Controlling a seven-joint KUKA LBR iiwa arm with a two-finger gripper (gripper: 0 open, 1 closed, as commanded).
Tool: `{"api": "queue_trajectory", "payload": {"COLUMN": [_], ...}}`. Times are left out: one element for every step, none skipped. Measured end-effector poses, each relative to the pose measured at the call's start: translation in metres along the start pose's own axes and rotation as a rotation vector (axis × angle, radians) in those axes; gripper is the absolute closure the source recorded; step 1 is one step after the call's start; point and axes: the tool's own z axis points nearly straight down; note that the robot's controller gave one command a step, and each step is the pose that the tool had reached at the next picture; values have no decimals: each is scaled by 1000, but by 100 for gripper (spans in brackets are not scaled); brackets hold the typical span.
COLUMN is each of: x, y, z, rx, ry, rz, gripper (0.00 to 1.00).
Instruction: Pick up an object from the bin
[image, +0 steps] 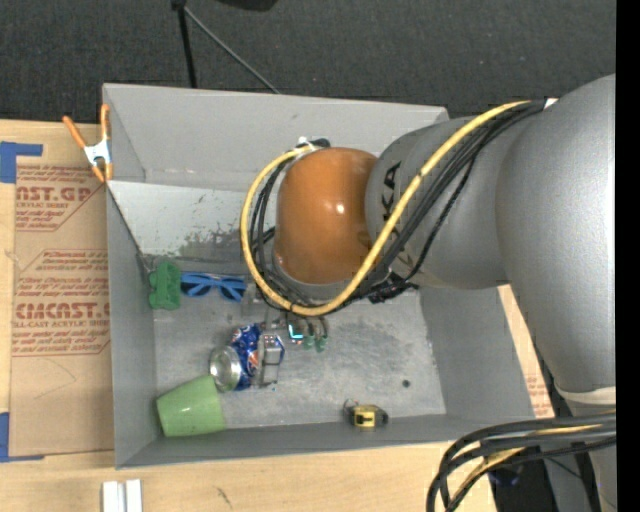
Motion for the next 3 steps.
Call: {"api": "queue_trajectory", "payload": {"x": [-15,-16,-14], "y": [-9,-8,30], "z": [82,80,-106], "rx": [1,0,0], "ry": [-4,-7,-19], "rz": [-485,-485,-547], "gripper": [0,100,100]}}
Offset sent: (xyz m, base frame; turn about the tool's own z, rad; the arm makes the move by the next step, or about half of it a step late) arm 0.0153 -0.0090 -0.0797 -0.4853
